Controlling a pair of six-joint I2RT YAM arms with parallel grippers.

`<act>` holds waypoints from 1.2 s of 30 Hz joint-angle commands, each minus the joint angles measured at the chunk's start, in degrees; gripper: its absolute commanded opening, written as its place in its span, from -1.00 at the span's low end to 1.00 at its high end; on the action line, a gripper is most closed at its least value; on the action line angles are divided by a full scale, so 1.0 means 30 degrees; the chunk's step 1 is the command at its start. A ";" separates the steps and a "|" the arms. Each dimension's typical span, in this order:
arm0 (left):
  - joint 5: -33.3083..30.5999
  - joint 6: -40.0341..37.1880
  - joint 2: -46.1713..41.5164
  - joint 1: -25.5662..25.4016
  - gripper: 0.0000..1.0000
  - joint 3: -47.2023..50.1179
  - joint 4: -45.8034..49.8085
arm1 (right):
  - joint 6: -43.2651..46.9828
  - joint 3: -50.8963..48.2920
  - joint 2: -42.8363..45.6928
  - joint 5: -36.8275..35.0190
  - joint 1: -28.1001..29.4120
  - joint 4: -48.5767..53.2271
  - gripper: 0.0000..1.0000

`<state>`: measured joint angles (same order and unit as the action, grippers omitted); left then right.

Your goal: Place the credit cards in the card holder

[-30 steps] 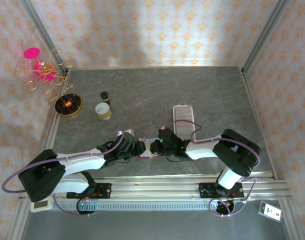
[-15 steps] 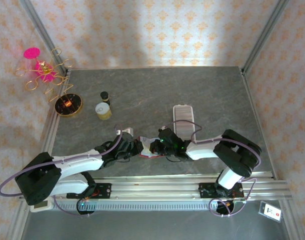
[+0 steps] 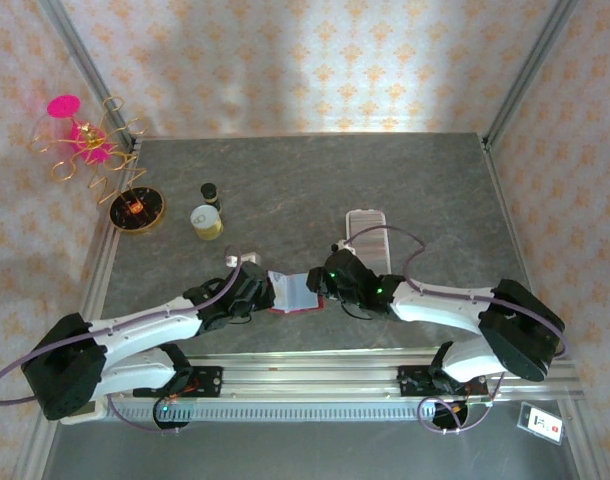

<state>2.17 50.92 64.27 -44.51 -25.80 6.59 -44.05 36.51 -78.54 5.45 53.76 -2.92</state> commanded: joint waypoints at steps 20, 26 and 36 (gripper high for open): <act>-0.1281 -0.0646 -0.1589 -0.0048 -0.87 -0.0481 0.2669 | 0.0713 0.1090 -0.1205 -0.2387 0.0126 0.3475 -0.32; -0.1369 -0.0639 -0.1763 -0.0046 -0.87 -0.0459 0.2842 | 0.0560 0.0812 -0.1099 -0.2661 0.0127 0.3476 -0.38; -0.1285 -0.0567 -0.1821 -0.0054 -0.88 -0.0306 0.2696 | 0.0186 0.0546 -0.1183 -0.2776 0.0120 0.3371 -0.50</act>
<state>-0.49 49.78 59.59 -44.51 -26.44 13.56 -42.54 39.20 -83.18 0.03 53.76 6.24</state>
